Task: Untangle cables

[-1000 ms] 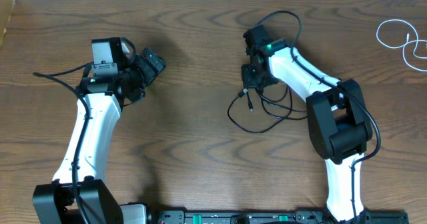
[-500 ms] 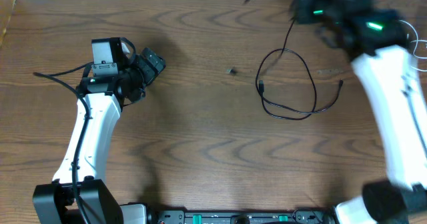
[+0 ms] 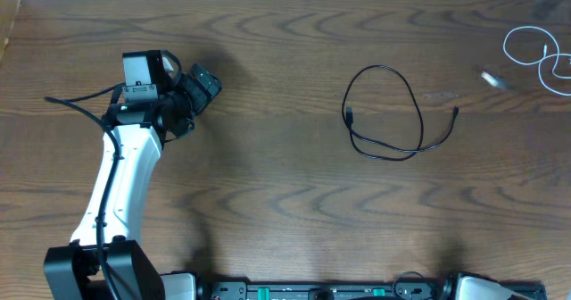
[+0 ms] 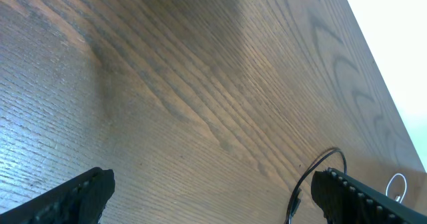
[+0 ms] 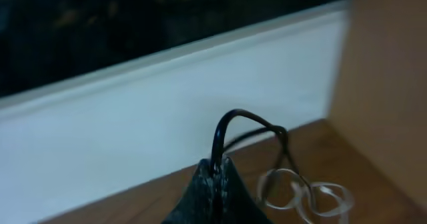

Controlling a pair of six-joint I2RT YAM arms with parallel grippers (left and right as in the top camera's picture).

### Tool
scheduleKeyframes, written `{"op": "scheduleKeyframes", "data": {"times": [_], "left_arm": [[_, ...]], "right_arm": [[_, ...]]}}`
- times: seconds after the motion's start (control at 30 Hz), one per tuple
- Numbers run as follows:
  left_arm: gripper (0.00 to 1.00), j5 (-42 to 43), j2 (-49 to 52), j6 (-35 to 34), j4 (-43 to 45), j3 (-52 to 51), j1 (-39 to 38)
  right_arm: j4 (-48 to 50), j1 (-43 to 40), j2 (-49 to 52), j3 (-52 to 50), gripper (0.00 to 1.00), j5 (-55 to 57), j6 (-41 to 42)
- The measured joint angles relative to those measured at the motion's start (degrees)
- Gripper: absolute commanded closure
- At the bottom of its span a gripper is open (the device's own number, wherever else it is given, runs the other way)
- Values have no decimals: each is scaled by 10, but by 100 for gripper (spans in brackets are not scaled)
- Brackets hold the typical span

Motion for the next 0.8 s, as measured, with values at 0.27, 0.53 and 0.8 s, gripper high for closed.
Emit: {"op": "scheduleKeyframes", "data": {"times": [0.27,0.53,0.8], "left_arm": [[1,0,0,0,0,0,0],[1,0,0,0,0,0,0],[1,0,0,0,0,0,0]], "right_arm": [[-27,-122,53,0,99,73,28],[-50,-231,181,0,99,101,53],[-86,-295,289,-1,45,83,82]]}}
